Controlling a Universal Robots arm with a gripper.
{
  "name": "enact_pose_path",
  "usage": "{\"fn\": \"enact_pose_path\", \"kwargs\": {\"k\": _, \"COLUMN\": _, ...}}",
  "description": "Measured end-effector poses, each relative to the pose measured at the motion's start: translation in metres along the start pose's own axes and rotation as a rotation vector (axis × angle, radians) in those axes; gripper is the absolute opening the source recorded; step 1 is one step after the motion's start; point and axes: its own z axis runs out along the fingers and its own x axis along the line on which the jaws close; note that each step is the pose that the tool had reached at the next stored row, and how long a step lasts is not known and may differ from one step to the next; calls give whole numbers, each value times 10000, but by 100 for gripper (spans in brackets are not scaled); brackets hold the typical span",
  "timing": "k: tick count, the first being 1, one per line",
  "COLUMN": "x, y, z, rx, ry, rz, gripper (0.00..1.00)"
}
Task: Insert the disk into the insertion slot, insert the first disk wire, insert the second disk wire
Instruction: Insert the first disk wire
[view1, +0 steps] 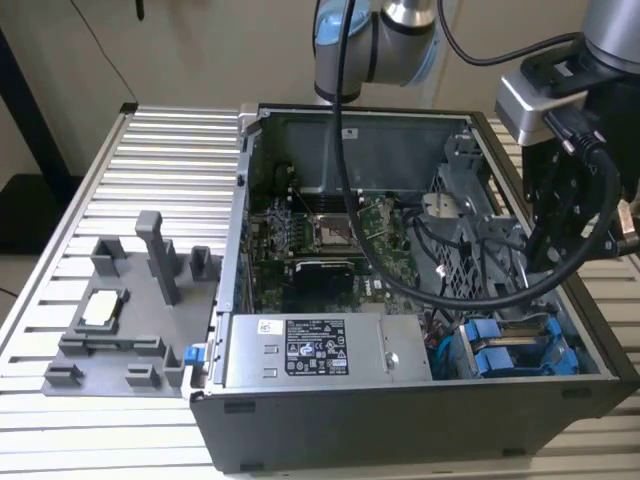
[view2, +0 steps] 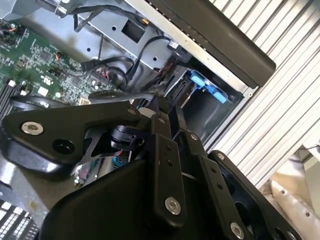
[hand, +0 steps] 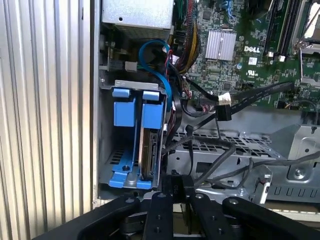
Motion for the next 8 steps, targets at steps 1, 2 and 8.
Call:
{"fn": "enact_pose_path", "kwargs": {"k": 1, "x": 4, "y": -23, "z": 4, "rx": -150, "ry": 4, "rz": 2, "gripper": 19}}
{"fn": "enact_pose_path", "kwargs": {"k": 2, "x": 8, "y": -48, "z": 9, "rx": -298, "ry": 7, "rz": 4, "gripper": 19}}
{"fn": "enact_pose_path", "kwargs": {"k": 8, "x": 42, "y": -199, "z": 36, "rx": -1162, "ry": 11, "rz": 18, "gripper": 19}}
